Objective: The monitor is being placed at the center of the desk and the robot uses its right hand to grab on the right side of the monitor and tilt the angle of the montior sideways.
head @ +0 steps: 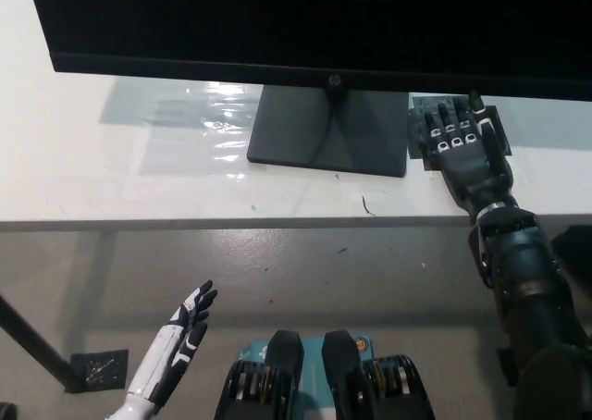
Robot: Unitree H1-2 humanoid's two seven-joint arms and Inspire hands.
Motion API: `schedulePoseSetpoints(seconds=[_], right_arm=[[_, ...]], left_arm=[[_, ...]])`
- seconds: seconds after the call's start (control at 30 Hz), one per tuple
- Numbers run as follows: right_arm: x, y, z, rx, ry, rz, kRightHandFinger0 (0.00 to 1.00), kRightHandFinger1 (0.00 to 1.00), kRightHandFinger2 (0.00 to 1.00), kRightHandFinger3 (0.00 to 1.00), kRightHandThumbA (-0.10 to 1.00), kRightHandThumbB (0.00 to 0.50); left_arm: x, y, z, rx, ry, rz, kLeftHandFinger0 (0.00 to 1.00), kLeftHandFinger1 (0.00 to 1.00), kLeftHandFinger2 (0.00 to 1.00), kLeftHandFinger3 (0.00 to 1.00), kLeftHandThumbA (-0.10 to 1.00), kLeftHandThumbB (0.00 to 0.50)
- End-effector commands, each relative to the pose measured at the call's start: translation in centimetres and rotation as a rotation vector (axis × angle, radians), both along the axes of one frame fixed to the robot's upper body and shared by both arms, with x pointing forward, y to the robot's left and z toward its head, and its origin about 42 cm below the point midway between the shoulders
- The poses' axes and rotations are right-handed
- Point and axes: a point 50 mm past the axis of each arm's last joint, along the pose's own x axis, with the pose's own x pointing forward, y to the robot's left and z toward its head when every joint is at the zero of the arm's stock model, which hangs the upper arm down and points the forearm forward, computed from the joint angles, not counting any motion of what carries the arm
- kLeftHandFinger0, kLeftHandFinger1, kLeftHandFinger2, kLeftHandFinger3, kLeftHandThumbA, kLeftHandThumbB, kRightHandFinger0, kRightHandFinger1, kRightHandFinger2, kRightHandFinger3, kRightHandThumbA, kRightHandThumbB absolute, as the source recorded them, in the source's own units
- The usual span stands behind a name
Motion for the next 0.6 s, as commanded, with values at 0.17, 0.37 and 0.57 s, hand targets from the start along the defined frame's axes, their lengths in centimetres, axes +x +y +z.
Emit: schedulePoseSetpoints(seconds=[0.17, 0.37, 0.57], right_arm=[[3.2, -0.9, 7.4, -0.021, -0.173, -0.043, 1.00, 1.00, 1.00, 1.00, 1.00, 0.404], [3.7, -1.0, 8.5, -0.016, -0.192, -0.037, 1.00, 1.00, 1.00, 1.00, 1.00, 0.397], [4.5, -1.0, 10.5, -0.030, -0.220, -0.040, 1.00, 1.00, 1.00, 1.00, 1.00, 0.385]], left_arm=[[0.6, 0.4, 1.2, 0.000, -0.075, 0.005, 1.00, 1.00, 1.00, 1.00, 1.00, 0.348], [0.6, 0.3, 1.3, -0.008, -0.079, 0.007, 1.00, 1.00, 1.00, 1.00, 1.00, 0.352], [0.7, 0.3, 1.2, 0.001, -0.075, 0.006, 1.00, 1.00, 1.00, 1.00, 1.00, 0.364]])
